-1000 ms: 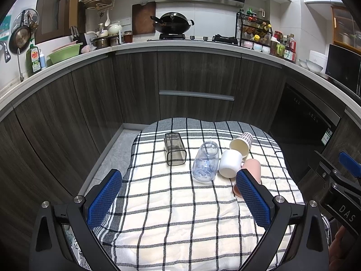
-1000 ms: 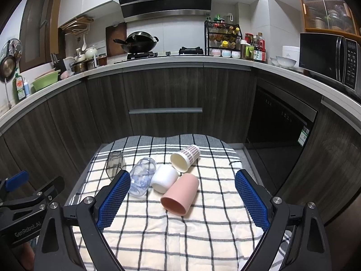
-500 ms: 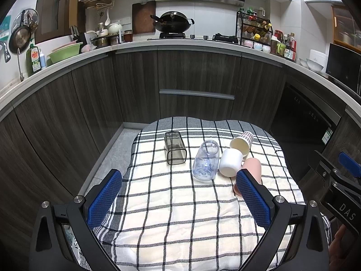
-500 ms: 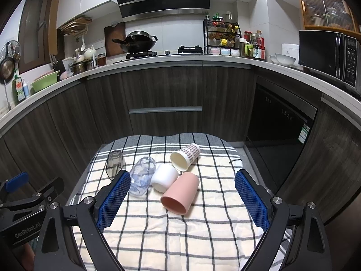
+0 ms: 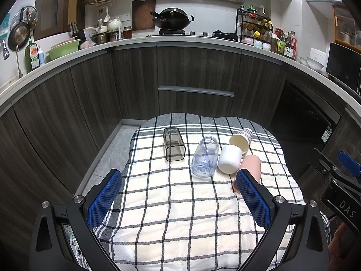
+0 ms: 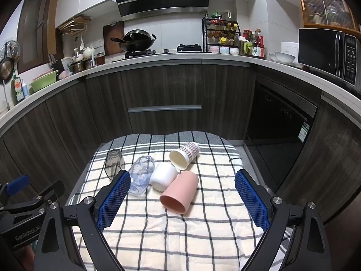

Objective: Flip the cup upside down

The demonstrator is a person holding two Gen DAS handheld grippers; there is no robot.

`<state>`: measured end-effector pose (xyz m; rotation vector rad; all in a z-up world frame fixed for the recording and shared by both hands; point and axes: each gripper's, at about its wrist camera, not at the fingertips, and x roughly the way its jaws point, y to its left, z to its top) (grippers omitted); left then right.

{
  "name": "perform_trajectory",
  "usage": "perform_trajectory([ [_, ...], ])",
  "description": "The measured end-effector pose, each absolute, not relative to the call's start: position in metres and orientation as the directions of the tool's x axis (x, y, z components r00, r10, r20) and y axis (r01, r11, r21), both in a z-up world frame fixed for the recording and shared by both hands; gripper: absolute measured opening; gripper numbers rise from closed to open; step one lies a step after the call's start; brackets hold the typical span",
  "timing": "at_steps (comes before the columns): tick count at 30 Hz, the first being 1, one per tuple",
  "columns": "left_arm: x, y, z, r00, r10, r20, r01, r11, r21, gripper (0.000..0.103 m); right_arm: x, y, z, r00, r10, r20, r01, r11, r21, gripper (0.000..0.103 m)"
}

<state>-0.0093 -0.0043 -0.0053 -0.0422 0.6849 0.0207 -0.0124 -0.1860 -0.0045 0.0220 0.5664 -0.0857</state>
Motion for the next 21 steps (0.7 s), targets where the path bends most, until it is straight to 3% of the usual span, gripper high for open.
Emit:
perform_trajectory([
  [10, -0.005, -0.002, -0.010, 0.767, 0.012, -0.641, -0.042, 0.999, -0.031, 0.103, -0.005, -0.187, -0.011, 0.827, -0.061, -0.559, 0.079, 0.997, 0.009, 0.094],
  [21, 0.018, 0.009, -0.012, 0.752, 0.042, -0.658, -0.074, 0.997, -0.021, 0.103, 0.037, -0.182, -0.025, 0.743, -0.012, -0.669, 0.046, 0.998, 0.033, 0.094],
])
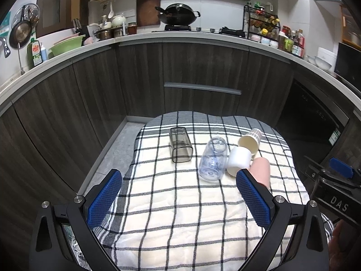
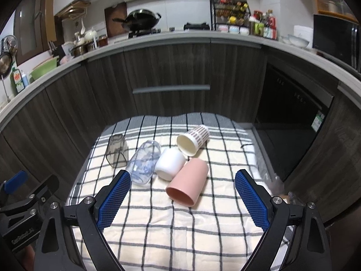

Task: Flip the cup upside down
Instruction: 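Move the right gripper down toward the upright white cup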

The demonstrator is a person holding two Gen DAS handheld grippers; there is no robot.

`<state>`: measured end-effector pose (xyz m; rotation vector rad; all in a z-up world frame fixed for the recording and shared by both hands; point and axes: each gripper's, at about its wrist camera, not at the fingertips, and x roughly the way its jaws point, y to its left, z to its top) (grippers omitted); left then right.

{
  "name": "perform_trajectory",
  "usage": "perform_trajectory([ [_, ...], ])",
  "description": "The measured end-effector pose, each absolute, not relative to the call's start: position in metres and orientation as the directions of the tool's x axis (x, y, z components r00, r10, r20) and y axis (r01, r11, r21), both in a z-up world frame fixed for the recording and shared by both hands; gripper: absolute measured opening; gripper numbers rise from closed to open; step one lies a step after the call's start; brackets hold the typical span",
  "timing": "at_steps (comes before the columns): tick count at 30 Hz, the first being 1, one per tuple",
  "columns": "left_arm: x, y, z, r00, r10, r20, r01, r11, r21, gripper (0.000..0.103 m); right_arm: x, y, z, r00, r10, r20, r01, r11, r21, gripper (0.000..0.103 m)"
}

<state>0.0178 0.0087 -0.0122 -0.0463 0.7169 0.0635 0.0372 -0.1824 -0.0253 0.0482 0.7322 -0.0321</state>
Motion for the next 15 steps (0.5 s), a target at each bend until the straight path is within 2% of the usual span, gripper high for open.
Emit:
perform_trajectory([
  [9, 0.056, 0.028, -0.012, 0.742, 0.049, -0.668, -0.099, 0.994, -0.037, 0.103, 0.108, -0.176, -0.037, 0.614, 0.066, -0.786, 0.031, 0.994, 0.108, 0.094],
  [15, 0.090, 0.040, -0.007, 0.745, 0.040, -0.666, -0.118, 0.990, -0.072, 0.103, 0.154, -0.181, -0.052, 0.502, 0.111, -0.858, 0.080, 0.982, 0.174, 0.092],
])
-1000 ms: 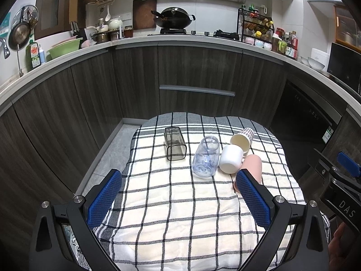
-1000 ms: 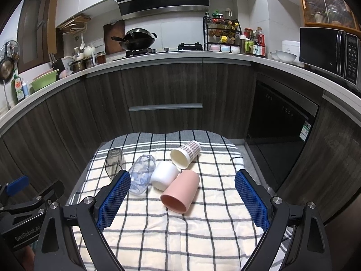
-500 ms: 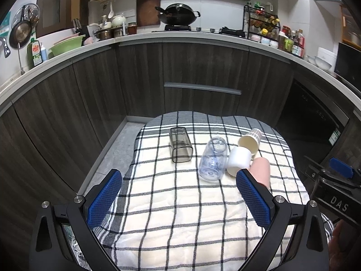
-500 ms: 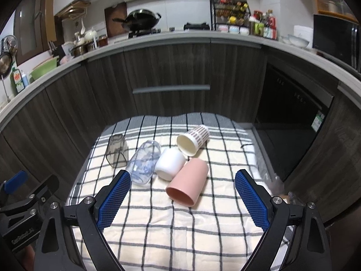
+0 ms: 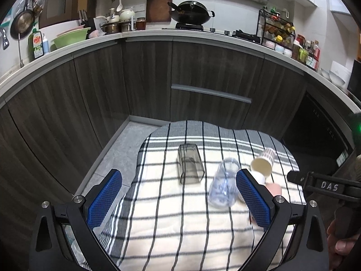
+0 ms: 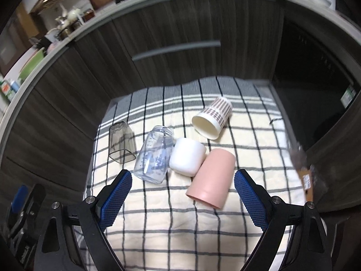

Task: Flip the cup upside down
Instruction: 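Move the right gripper down toward the upright white cup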

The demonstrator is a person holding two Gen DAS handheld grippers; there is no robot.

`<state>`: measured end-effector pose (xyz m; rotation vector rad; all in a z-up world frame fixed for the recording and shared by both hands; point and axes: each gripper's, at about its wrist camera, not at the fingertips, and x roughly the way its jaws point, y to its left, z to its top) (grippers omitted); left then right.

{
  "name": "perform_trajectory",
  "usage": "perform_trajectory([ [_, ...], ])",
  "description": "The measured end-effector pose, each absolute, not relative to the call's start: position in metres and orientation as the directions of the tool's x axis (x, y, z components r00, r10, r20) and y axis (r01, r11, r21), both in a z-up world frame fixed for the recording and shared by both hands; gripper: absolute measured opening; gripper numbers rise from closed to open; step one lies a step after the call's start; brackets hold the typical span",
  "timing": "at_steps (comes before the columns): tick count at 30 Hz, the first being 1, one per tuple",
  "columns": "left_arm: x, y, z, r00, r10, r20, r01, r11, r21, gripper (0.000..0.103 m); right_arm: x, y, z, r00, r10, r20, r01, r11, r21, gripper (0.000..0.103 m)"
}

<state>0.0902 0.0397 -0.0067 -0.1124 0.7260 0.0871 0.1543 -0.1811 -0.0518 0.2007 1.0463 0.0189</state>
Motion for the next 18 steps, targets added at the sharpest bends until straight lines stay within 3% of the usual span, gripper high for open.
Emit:
perform_trajectory([
  [18, 0.176, 0.050, -0.026, 0.752, 0.027, -0.659, -0.108, 0.991, -0.083, 0.103, 0.255, -0.177, -0.126, 0.206, 0.169, -0.964, 0.174, 0.963, 0.206, 0.081],
])
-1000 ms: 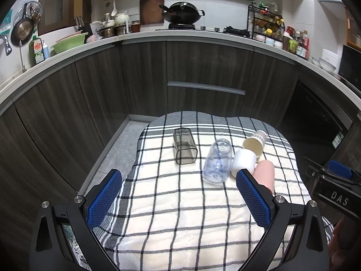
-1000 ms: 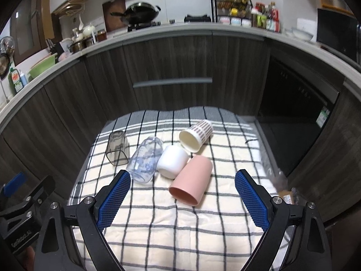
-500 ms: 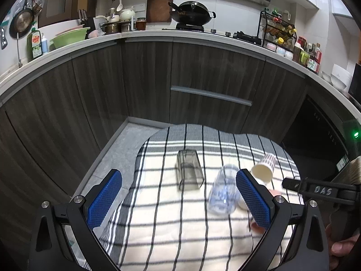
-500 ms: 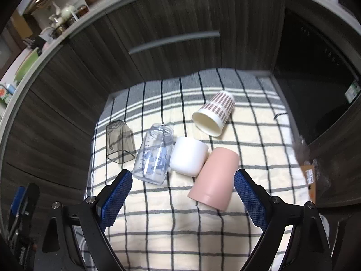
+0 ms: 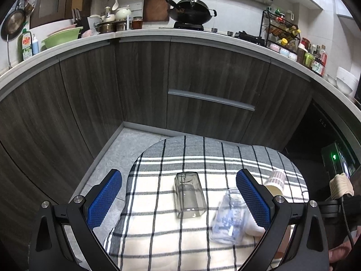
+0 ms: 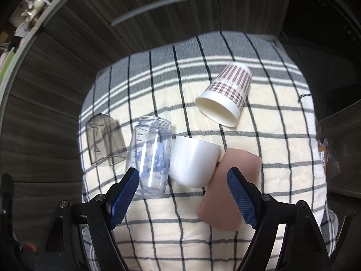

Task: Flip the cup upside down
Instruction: 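Move the right gripper down toward the upright white cup, then close the right gripper around the white cup's body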

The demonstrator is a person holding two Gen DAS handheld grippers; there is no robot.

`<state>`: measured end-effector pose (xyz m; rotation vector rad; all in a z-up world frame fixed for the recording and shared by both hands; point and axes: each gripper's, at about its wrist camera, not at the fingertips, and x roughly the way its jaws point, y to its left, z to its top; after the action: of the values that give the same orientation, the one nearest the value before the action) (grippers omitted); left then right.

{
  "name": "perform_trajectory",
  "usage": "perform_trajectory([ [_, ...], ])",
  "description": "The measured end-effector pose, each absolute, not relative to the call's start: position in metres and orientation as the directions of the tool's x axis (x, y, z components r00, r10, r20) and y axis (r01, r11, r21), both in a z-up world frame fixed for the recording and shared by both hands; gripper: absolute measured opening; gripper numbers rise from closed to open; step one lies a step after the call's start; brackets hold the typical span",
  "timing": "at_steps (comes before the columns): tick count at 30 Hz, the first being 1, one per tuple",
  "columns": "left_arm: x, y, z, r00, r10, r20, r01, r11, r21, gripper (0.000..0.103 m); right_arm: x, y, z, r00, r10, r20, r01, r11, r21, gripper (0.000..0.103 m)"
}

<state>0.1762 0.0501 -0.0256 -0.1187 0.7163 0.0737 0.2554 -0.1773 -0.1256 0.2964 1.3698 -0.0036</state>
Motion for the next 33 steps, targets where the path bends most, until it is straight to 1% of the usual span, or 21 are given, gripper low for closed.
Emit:
perform_trajectory([
  [8, 0.196, 0.058, -0.050, 0.733, 0.011, -0.681, -0.120, 0.986, -0.113, 0.103, 0.279, -0.175, -0.158, 0.108, 0.152, -0.982, 0.210, 0.962, 0.172, 0.077],
  [16, 0.204, 0.069, -0.058, 0.729, 0.000, -0.685, -0.141, 0.979, -0.150, 0.103, 0.291, -0.170, -0.183, 0.044, 0.128, -0.991, 0.246, 0.960, 0.135, 0.074],
  [23, 0.205, 0.070, -0.060, 0.727, -0.006, -0.687, -0.145, 0.976, -0.162, 0.103, 0.301, -0.169, -0.195, 0.016, 0.101, -0.995, 0.261, 0.960, 0.102, 0.074],
  [26, 0.205, 0.070, -0.061, 0.727, -0.009, -0.686, -0.144, 0.976, -0.166, 0.103, 0.303, -0.167, -0.204, -0.014, 0.092, -0.996, 0.260, 0.962, 0.085, 0.070],
  [33, 0.202, 0.071, -0.064, 0.719, -0.013, -0.695, -0.147, 0.974, -0.170, 0.103, 0.308, -0.164, -0.207, -0.009, 0.088, -0.996, 0.229, 0.970, 0.084, 0.069],
])
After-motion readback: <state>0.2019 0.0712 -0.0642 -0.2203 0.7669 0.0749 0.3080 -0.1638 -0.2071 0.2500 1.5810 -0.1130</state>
